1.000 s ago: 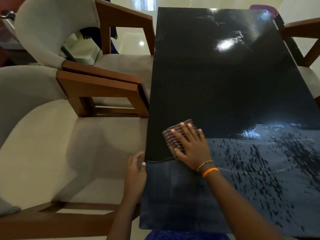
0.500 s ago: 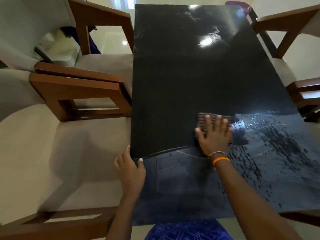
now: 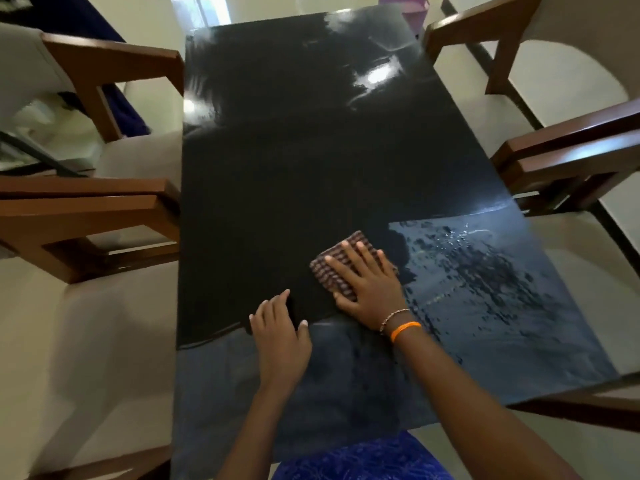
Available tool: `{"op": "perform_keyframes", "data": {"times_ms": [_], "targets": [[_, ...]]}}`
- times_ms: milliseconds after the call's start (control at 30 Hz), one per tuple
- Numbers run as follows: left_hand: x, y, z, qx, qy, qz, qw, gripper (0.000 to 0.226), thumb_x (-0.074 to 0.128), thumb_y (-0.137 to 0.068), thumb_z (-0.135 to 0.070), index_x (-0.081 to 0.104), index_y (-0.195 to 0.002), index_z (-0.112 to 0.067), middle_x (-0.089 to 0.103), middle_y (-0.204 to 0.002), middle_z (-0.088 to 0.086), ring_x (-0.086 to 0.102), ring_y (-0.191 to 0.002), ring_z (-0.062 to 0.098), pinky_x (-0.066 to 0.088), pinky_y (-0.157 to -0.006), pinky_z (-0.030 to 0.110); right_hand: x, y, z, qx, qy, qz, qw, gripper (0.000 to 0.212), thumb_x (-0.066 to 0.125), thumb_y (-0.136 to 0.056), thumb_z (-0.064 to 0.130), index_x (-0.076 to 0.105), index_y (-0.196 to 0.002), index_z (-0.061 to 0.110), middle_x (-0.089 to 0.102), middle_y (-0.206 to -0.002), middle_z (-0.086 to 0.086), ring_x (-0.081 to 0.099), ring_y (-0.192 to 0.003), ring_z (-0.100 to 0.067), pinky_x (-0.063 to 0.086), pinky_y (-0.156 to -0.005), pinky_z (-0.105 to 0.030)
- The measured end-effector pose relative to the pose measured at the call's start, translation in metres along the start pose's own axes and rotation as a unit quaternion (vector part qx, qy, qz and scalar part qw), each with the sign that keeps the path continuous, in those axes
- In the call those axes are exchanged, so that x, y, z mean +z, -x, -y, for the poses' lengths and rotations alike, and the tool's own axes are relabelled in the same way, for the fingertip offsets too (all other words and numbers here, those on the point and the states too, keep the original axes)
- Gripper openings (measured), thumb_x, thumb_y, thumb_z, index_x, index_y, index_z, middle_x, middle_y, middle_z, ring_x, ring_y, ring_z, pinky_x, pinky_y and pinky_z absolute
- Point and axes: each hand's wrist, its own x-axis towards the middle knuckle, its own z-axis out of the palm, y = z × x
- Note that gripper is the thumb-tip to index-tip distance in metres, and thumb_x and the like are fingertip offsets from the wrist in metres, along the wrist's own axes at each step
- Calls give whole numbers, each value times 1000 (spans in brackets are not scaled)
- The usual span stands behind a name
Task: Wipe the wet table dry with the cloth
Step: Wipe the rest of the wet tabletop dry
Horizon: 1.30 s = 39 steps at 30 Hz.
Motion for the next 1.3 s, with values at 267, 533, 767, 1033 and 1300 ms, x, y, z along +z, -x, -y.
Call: {"op": "perform_keyframes", "data": {"times_ms": [267, 533, 767, 1033, 1300], "targets": [[54, 1, -80, 54, -43, 21, 997, 58, 52, -89, -27, 28, -141, -18, 35, -142, 2, 19, -139, 24, 3, -117, 47, -47, 47, -209, 246, 29, -11, 969, 70, 38, -78, 53, 27, -146, 37, 20, -158, -2, 15, -146, -28, 11, -116, -53], [72, 1, -105, 11, -64, 17, 998, 62, 53, -89, -29, 24, -142, -18, 29, -146, 1, 12, -142, 24, -3, -116, 48, -29, 14, -183, 347, -11, -58, 936, 70, 46, -87, 47, 20, -149, 28, 9, -159, -14, 5, -145, -37, 0, -114, -59], [74, 5, -107, -9, -68, 0, 998, 61, 52, -88, -23, 25, -143, -15, 26, -149, 2, 8, -143, 23, -1, -117, 46, -9, -55, -55, 63, -55, 16, 996, 69, 43, -86, 47, 17, -149, 32, 1, -160, -11, -4, -147, -33, -18, -111, -50], [94, 3, -141, 18, -83, 1, 996, 59, 52, -88, -24, 29, -141, -17, 29, -148, 1, 9, -143, 22, -1, -117, 45, -21, -62, -127, -32, -31, 12, 999, 68, 49, -82, 50, 27, -145, 38, 17, -159, -2, 12, -147, -26, 1, -116, -49], [122, 1, -178, 79, -83, 38, 993, 55, 51, -90, -27, 30, -141, -23, 30, -147, -4, 11, -144, 18, -7, -115, 44, -51, -40, -288, 216, -13, -34, 976, 68, 47, -84, 49, 22, -146, 39, 14, -159, -2, 11, -146, -28, 9, -116, -55]]}}
